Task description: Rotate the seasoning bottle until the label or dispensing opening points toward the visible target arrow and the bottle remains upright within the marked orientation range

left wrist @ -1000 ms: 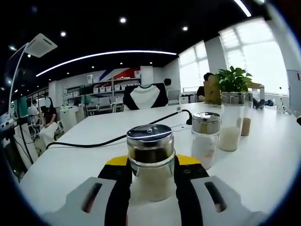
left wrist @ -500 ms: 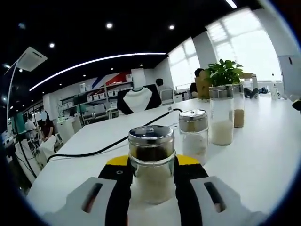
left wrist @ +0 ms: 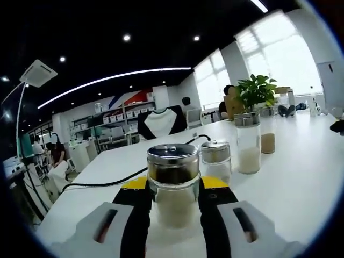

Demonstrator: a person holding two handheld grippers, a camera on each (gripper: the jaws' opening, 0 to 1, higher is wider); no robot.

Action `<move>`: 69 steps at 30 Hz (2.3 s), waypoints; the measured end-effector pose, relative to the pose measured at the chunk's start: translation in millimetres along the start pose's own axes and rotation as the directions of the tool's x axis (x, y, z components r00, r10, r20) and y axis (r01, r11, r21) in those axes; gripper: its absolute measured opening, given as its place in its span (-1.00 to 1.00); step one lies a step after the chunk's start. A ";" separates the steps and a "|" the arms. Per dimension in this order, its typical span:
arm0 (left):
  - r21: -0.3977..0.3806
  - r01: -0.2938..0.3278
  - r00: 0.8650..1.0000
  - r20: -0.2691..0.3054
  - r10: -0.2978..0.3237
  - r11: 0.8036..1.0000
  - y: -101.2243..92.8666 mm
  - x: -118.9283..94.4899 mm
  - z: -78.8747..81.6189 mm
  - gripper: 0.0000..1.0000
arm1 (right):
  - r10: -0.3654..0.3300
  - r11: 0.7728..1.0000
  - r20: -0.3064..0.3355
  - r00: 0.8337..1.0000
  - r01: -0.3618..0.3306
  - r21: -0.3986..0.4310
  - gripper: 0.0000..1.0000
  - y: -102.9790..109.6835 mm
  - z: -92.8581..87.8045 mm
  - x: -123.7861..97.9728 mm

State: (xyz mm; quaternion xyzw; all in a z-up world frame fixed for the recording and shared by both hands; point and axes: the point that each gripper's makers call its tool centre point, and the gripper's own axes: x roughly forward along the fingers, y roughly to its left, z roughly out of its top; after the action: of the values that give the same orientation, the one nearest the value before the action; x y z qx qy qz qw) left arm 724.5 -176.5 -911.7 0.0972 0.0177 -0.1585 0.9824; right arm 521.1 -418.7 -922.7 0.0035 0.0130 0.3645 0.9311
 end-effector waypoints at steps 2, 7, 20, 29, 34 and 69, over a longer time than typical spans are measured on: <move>-0.016 0.007 1.000 0.009 -0.007 1.000 -2.2 -3.0 3.7 -0.29 | 0.002 1.000 -0.004 1.000 -0.002 -0.001 0.64 0.7 -1.0 0.5; -0.007 0.021 1.000 0.019 -0.021 1.000 -9.4 -11.3 10.2 -0.29 | 0.005 1.000 -0.012 1.000 -0.006 -0.007 0.59 3.8 -3.2 1.8; -0.129 0.094 0.995 0.037 -0.090 0.987 -20.7 -34.4 12.7 -0.29 | 0.017 1.000 0.003 1.000 -0.017 0.008 0.54 8.7 0.6 2.6; -0.125 0.133 0.991 0.029 -0.130 0.983 -34.7 -43.0 11.2 -0.30 | 0.027 1.000 0.003 1.000 -0.027 0.009 0.52 14.7 1.4 4.6; -0.107 0.170 0.986 0.017 -0.169 0.980 -52.2 -51.5 11.3 -0.29 | 0.040 0.999 0.011 0.999 -0.040 -0.002 0.47 19.8 3.9 5.0; -0.153 0.389 0.921 0.043 -0.387 0.908 -131.1 -114.7 13.7 -0.29 | 0.103 0.993 0.102 0.989 -0.096 -0.071 0.10 51.3 26.1 9.4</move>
State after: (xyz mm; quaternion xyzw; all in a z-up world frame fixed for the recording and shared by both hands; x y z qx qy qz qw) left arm 574.4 -265.9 -915.1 0.0124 0.0434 -0.3491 0.9360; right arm 494.0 -374.6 -896.0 -0.0072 -0.0481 0.4102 0.9107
